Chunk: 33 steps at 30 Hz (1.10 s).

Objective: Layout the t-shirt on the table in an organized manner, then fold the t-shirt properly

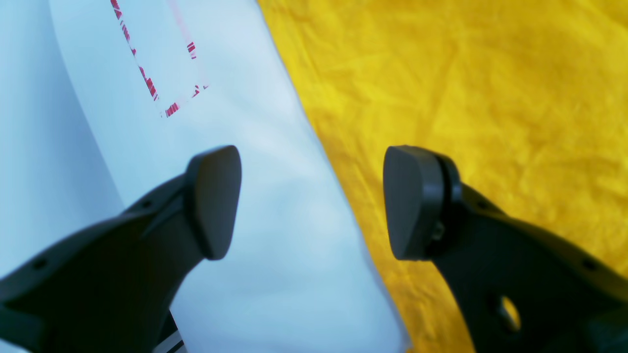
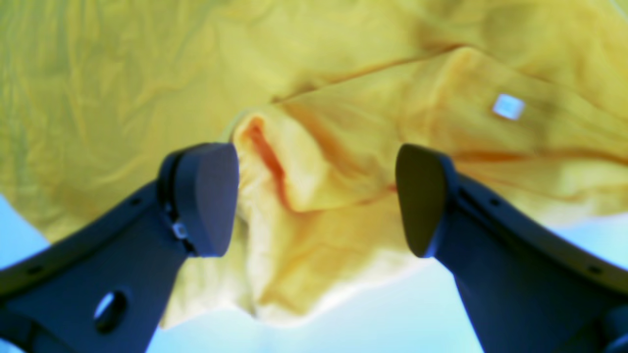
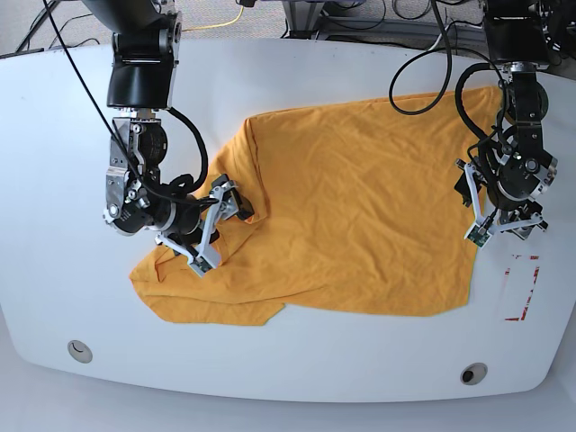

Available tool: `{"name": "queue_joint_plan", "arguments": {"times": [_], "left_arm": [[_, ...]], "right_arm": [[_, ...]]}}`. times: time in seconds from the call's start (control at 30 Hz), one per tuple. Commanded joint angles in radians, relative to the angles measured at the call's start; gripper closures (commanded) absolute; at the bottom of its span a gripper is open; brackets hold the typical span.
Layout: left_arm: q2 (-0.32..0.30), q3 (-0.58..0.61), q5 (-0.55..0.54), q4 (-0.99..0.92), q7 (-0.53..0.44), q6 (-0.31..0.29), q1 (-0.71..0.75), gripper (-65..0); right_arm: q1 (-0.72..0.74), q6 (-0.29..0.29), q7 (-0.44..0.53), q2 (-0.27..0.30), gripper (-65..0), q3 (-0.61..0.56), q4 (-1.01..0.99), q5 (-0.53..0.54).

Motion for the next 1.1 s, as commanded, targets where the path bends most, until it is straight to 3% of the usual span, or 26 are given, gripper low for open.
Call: {"name": "queue_joint_plan", "arguments": {"times": [0.0,0.6,0.67,0.9,0.97,1.07], "left_arm": [[-0.015,-0.004,0.003,0.018,-0.011,0.004,-0.017,-42.8],[-0.017,-0.004,0.003,0.018,-0.011,0.004,-0.017,-42.8],[-0.017,-0.004,0.003,0.018,-0.011,0.004,-0.017,-42.8],[-0.015,-0.004,0.003,0.018,-0.011,0.004,-0.017,-42.8],[-0.015,-0.004,0.003,0.018,-0.011,0.004,-0.017,-42.8],[-0.015,-0.004,0.003,0.018,-0.011,0.004,-0.017,-42.8]], "right_arm": [[0.009,0.006,0.02,0.003,-47.6,-0.023,0.022,0.02],[-0.116,0.006,0.02,0.003,-46.1,-0.037,0.157,0.02],[-0.119,0.006,0.02,0.003,-41.1,-0.037,0.155,0.02],[-0.12,0.006,0.021,-0.005,-3.5,-0.04,0.154,0.02],[-0.119,0.006,0.021,-0.019,0.0,-0.04,0.154,0.019],[-0.114,0.006,0.021,-0.03,-2.7,-0.04,0.157,0.019]]}}
